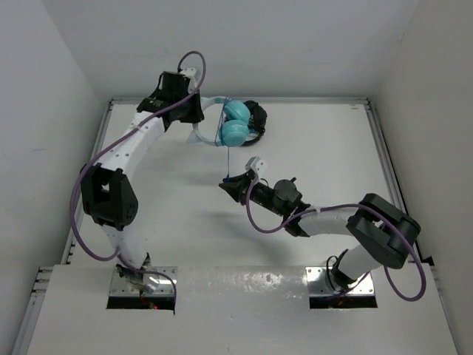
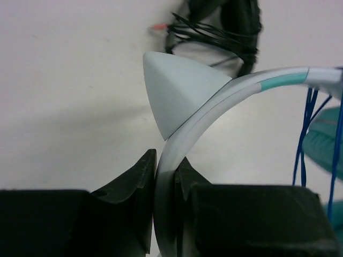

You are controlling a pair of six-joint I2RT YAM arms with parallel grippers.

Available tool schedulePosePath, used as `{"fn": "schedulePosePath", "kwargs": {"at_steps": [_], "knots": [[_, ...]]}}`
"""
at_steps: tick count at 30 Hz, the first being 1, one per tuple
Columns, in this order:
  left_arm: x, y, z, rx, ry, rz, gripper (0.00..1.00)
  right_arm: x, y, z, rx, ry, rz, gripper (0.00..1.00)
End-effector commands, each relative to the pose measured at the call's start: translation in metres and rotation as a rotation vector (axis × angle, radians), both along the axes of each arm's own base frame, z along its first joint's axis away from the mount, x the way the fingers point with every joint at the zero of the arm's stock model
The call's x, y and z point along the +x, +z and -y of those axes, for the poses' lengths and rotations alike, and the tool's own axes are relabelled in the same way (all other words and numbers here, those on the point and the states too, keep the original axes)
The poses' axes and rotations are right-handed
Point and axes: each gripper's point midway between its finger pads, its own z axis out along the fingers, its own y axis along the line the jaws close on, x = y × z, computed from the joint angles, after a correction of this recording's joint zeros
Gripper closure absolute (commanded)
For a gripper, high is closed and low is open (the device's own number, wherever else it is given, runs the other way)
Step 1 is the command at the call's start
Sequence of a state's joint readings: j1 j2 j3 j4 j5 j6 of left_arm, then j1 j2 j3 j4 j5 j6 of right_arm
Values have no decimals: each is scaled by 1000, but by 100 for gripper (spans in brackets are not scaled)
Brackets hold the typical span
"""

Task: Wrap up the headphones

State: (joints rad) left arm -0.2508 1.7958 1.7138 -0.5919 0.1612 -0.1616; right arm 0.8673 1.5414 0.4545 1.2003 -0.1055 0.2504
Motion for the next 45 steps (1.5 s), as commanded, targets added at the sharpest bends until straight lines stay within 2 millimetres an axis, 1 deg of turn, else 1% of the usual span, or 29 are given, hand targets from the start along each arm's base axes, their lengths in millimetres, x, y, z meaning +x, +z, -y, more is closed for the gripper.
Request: {"fn": "schedulePosePath", "kwargs": {"at_steps": [1,2,3,4,6,7,8,9,11,12,13,14,15,16,17,19,21,23,24,26,27,29,30,36,37,38,39,41,45], "knots": [[58,68,-36,154,192,381,100,-41,11,-26,-50,224,-12,100],[58,56,-44,268,196,397,100,-40,14,-29,-60,230,-15,100],[56,48,-41,314,179,401,100,-37,26,-33,-52,231,-2,100],[48,33,-30,392,130,409,100,-35,22,-35,-81,232,-24,100],[37,18,-18,455,74,411,100,-30,26,-39,-105,225,-29,100],[26,15,-2,472,27,423,100,-20,28,-44,-138,202,-48,100],[22,10,3,490,-5,431,100,-15,30,-46,-157,188,-48,100],[14,-7,8,499,-41,406,100,-9,32,-48,-173,172,-52,100],[2,-18,22,455,-110,371,100,8,33,-53,-235,121,-65,100],[-2,-20,25,436,-131,351,100,15,44,-57,-238,107,-55,100],[-6,-23,27,422,-149,335,100,18,33,-55,-276,94,-80,100],[-13,-26,33,396,-185,318,100,21,35,-53,-278,77,-80,100],[-18,-19,34,385,-200,332,100,26,37,-49,-274,50,-81,100],[-25,-27,33,388,-219,319,100,32,39,-42,-273,22,-85,100],[-28,-27,33,392,-242,330,100,36,44,-36,-274,-3,-74,100],[-41,-35,36,404,-327,321,100,49,43,-21,-338,-85,-37,100],[-53,-41,43,404,-400,312,100,62,50,-16,-376,-139,-8,100],[-69,-54,53,429,-479,285,100,76,34,-8,-478,-179,-5,100],[-76,-59,60,432,-506,275,100,90,37,0,-512,-244,-5,100],[-86,-69,62,414,-528,228,100,104,28,8,-583,-306,16,100],[-91,-75,62,393,-519,195,100,114,17,14,-626,-348,9,100],[-95,-79,61,378,-507,161,100,120,5,16,-683,-350,16,100],[-97,-81,61,375,-502,141,100,123,-6,17,-714,-361,3,100],[-106,-88,49,383,-432,42,100,137,-30,37,-799,-459,-35,100],[-106,-89,47,387,-427,34,100,138,-35,39,-806,-471,-49,90],[-107,-90,46,388,-422,24,100,141,-32,39,-806,-485,-54,82],[-109,-91,47,379,-421,11,100,140,-43,41,-835,-480,-82,72],[-111,-96,47,376,-420,-15,100,140,-42,37,-834,-474,-104,67],[-118,-111,45,352,-424,-81,100,138,-37,41,-795,-502,-132,57]]}}
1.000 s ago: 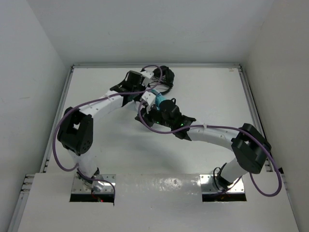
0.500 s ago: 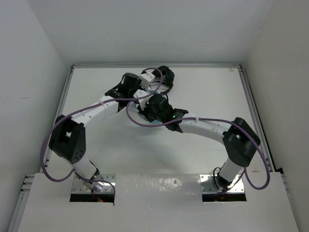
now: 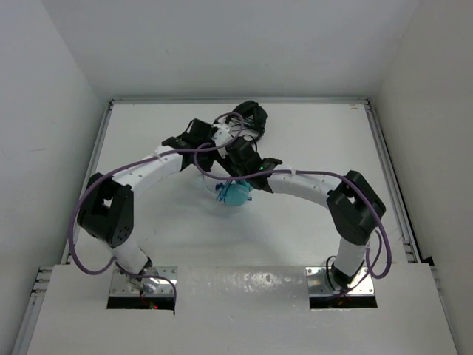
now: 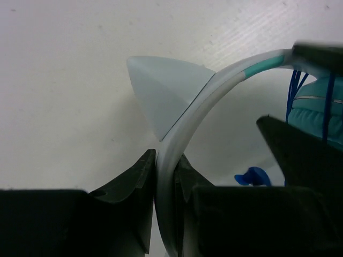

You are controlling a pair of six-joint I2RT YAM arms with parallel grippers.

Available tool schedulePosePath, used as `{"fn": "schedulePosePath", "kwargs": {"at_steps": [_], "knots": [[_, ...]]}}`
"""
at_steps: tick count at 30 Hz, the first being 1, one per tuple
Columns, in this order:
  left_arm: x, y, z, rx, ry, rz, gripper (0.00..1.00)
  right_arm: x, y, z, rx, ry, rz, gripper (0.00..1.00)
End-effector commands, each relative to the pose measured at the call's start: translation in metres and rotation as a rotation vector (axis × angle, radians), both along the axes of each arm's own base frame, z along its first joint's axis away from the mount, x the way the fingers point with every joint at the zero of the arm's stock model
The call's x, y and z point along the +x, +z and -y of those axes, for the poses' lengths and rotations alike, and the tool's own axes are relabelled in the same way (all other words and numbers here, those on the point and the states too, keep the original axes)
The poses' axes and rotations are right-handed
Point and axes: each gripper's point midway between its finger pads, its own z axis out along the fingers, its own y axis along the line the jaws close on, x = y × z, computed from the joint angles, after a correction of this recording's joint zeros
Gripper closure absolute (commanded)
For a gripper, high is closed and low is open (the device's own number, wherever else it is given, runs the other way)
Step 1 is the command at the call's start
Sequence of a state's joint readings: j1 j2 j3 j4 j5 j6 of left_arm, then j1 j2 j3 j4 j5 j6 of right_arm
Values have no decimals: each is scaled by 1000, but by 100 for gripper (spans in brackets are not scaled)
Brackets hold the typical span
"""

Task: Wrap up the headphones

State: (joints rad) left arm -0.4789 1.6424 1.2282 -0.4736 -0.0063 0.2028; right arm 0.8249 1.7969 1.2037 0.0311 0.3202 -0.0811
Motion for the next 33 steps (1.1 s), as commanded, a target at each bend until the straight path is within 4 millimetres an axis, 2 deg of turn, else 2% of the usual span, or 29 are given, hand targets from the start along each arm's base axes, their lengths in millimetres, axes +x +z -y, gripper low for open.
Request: {"fn": "schedulePosePath", "kwargs": {"at_steps": [1,5,9,12,13,15,16,17,18,21,23,25,33], "knots": [[-19,-2,19,-62,-45,-80,100,14,24,17,21,-116,53,55],[-21,-12,21,-99,-52,-143,100,7,32,14,62,-88,45,54],[-22,-9,22,-131,-66,-161,100,-1,34,16,73,-70,32,54],[-20,-8,20,-138,-58,-160,100,-8,51,16,129,-54,40,52],[-17,-7,17,-141,-51,-156,100,-11,65,17,155,-43,56,52],[-13,-5,14,-138,-38,-143,100,-18,79,15,207,-30,57,47],[-7,-2,10,-138,-22,-123,100,-21,98,17,249,-26,82,44],[-3,-1,7,-137,-10,-111,100,-23,106,19,266,-26,94,41],[2,2,4,-142,1,-98,100,-26,110,22,277,-26,99,32],[31,13,-22,-148,92,-32,100,-32,129,34,290,-43,145,22],[43,15,-33,-146,131,-9,100,-32,134,44,280,-70,166,19],[56,18,-46,-135,175,32,100,-34,136,57,267,-110,184,3],[90,30,-75,-139,274,94,100,-45,132,85,255,-179,207,1]]}}
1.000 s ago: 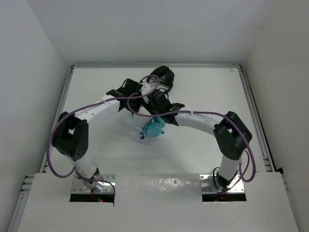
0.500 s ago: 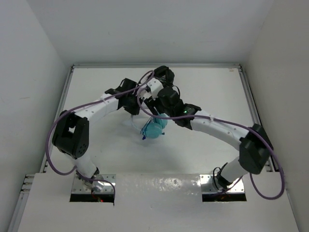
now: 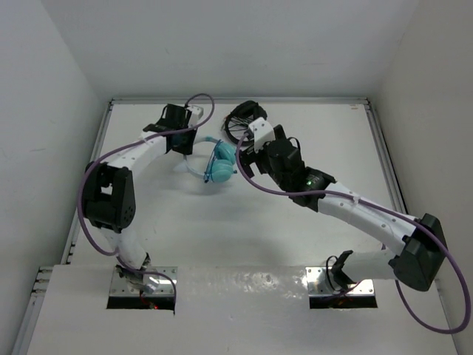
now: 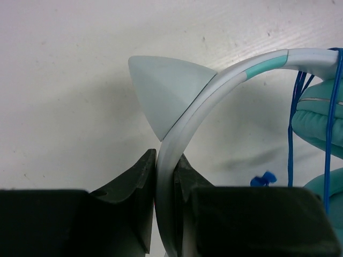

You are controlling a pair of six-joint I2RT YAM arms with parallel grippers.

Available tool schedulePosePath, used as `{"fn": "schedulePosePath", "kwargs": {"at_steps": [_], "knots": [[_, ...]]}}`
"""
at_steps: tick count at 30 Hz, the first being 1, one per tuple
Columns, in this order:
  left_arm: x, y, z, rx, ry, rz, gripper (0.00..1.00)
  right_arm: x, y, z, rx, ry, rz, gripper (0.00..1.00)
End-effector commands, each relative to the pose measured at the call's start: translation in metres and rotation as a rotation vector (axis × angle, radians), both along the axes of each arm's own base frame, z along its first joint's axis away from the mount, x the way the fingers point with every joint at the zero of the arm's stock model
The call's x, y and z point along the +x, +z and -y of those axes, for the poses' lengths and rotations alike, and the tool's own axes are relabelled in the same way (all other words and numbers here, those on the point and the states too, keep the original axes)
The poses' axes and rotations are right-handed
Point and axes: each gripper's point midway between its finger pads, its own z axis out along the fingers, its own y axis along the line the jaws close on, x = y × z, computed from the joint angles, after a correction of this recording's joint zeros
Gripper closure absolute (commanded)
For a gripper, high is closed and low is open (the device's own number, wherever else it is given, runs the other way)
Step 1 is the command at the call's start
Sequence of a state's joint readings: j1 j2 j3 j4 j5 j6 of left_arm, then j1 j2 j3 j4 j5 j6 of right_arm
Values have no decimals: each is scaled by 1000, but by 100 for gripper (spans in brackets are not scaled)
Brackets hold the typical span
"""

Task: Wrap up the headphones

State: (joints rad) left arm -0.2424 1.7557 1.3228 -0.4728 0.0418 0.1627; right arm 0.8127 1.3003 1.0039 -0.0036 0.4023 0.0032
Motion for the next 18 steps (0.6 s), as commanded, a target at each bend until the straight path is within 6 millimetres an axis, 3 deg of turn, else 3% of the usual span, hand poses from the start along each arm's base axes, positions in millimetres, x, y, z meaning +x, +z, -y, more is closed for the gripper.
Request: {"fn": "schedulePosePath", "kwargs": {"at_steps": [1,4,7,10,12,14,15,16,18], "knots": [[38,40,-3,-68,55,145,100,-1,8,17,20,-71,29,1],[49,46,-22,-80,111,177,100,-2,0,28,5,-101,25,1],[66,46,-49,-98,187,184,100,-1,-9,35,-5,-120,7,1],[87,50,-92,-93,287,208,100,-2,-16,40,-13,-130,-2,1],[97,51,-102,-95,318,222,100,-2,-19,40,-20,-127,-6,1],[117,51,-137,-91,401,247,100,-2,-26,44,-30,-138,-16,1],[118,40,-147,-87,426,230,100,-1,-26,45,-29,-143,-16,1],[129,50,-164,-87,461,264,100,-1,-29,46,-35,-147,-23,1],[139,46,-188,-74,530,267,100,1,-29,46,-38,-153,-25,1]]}}
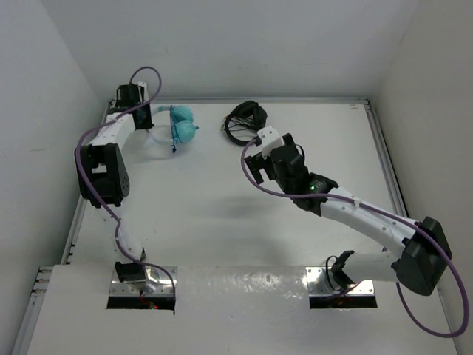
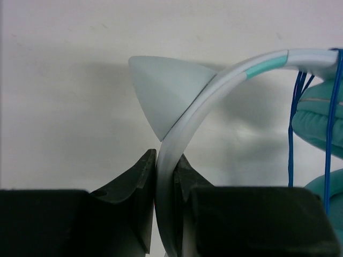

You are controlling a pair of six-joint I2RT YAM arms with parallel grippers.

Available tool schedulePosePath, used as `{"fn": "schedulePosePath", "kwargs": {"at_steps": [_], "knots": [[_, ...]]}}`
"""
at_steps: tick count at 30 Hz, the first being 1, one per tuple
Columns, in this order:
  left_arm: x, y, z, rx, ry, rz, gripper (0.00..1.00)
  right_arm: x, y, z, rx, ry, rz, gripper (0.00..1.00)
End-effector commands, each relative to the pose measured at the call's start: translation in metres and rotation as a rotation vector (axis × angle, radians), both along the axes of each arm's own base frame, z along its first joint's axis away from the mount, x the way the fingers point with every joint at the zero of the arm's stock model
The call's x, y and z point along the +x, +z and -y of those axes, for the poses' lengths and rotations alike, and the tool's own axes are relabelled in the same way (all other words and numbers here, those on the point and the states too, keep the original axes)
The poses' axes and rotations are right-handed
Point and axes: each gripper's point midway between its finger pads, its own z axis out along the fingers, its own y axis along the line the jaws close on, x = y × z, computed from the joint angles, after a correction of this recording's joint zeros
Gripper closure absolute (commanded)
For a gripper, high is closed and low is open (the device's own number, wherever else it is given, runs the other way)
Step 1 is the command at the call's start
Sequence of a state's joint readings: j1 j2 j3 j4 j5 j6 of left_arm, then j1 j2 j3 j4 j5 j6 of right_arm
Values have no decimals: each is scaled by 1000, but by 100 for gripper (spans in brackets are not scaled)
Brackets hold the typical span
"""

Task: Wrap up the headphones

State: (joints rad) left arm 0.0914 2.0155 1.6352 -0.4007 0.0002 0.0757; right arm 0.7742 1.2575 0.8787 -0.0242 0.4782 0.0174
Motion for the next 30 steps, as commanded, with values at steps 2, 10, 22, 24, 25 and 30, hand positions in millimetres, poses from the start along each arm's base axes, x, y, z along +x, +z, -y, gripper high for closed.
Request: {"fn": "schedulePosePath", "kwargs": {"at_steps": [2,10,22,24,25,30], "knots": [[52,32,-64,-30,198,156,100,5,6,7,11,-49,8,1],[85,1,-164,-86,438,197,100,8,-12,9,-25,-80,-45,1],[67,-93,-170,-235,456,50,75,14,-20,4,-49,-84,-71,1],[63,-99,-166,-242,446,39,56,13,-21,4,-48,-74,-75,1],[62,-98,-165,-243,436,40,51,12,-21,4,-47,-73,-75,1],[56,-75,-167,-206,430,58,26,9,-20,3,-30,-62,-71,1]]}}
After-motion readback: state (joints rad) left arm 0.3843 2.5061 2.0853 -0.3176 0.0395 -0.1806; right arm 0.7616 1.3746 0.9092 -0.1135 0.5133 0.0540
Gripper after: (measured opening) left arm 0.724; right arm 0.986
